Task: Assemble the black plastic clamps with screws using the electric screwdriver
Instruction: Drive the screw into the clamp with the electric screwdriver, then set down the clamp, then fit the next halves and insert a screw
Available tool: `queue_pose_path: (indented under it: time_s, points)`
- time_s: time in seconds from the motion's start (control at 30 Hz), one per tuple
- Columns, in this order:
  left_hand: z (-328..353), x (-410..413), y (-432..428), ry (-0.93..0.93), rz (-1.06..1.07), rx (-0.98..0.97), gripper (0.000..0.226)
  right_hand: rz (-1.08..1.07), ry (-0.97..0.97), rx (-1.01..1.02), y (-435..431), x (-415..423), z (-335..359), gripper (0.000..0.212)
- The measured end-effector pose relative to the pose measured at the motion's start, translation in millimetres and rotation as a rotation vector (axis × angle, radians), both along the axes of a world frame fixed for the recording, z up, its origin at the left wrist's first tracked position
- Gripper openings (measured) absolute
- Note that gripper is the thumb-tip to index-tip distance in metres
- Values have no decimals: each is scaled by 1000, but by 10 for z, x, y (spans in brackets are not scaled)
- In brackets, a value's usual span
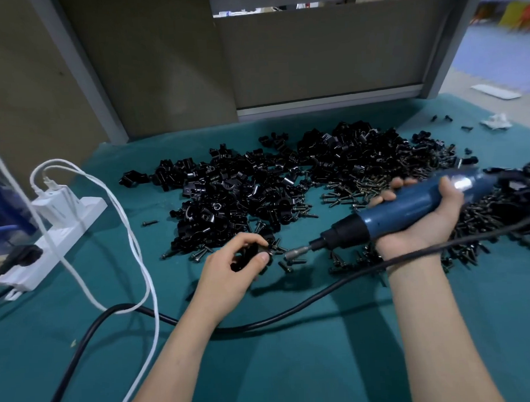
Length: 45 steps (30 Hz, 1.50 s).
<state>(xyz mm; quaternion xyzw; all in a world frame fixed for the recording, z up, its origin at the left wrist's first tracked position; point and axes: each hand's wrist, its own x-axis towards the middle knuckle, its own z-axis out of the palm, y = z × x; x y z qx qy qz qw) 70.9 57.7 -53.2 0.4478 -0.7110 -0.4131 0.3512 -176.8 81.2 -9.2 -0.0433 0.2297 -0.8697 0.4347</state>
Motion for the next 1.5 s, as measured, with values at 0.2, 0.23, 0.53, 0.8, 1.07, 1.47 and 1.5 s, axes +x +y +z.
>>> queue_pose_path:
  time_s: [0.2, 0.23, 0.53, 0.8, 1.07, 1.47, 1.5]
  points:
    - [-32, -9, -36, 332, 68, 187, 20, -126, -52, 362, 483, 328, -233, 35]
    - [-37, -22, -34, 360, 60, 202, 16, -110, -17, 421, 541, 407, -279, 34]
    - [-97, -90, -6, 516, 2, 375, 27, 299, 573, 785, 1012, 196, -309, 47]
    - [-58, -105, 16, 559, -102, 453, 21, 1255, 1553, 942, 1220, -172, 139, 29]
    - [-94, -135, 49, 211, -30, 122, 25, 856, 1675, 363, 540, 468, 673, 17]
    - [-77, -41, -2, -72, 2, -320, 46, 728, 1738, 544, -80, 780, 24, 18]
    - [-80, -36, 2, -88, -24, -323, 44, 730, 1774, 544, -77, 764, 22, 18]
